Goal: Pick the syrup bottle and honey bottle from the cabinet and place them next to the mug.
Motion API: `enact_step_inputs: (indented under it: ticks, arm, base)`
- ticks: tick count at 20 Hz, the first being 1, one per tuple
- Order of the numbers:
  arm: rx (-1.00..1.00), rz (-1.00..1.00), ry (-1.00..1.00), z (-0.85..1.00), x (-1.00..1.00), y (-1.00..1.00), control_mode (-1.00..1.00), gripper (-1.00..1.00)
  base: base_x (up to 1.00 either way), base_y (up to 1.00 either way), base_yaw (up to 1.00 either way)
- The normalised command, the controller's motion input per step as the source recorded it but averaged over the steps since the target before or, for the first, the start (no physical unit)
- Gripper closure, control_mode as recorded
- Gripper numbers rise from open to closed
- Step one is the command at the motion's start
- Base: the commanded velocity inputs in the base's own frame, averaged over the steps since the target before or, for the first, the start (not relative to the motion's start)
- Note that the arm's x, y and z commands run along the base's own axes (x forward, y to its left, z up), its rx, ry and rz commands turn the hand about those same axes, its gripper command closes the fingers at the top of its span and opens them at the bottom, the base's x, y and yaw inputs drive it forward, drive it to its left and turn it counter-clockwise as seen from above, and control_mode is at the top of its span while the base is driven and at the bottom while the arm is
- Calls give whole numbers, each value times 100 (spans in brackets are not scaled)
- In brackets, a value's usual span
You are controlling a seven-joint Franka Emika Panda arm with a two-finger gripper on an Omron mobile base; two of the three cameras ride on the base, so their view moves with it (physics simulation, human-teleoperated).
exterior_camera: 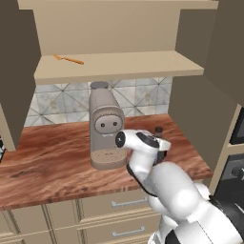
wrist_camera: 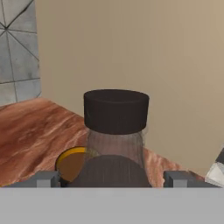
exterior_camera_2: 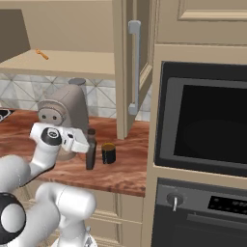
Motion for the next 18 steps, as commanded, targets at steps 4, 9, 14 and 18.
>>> enact_step_inputs:
  ticks: [4,9,14,18]
  arm:
    - [0,0,-1,0,22,-15,-100,100]
    - [0,0,-1,-8,0,-6,-100,100]
    - [0,0,0,-27,-10,-2,-100,100]
    - [0,0,0,-26,-3,-5,-100,100]
  base:
    - [0,0,0]
    - [0,0,0]
    - [0,0,0]
    - [0,0,0]
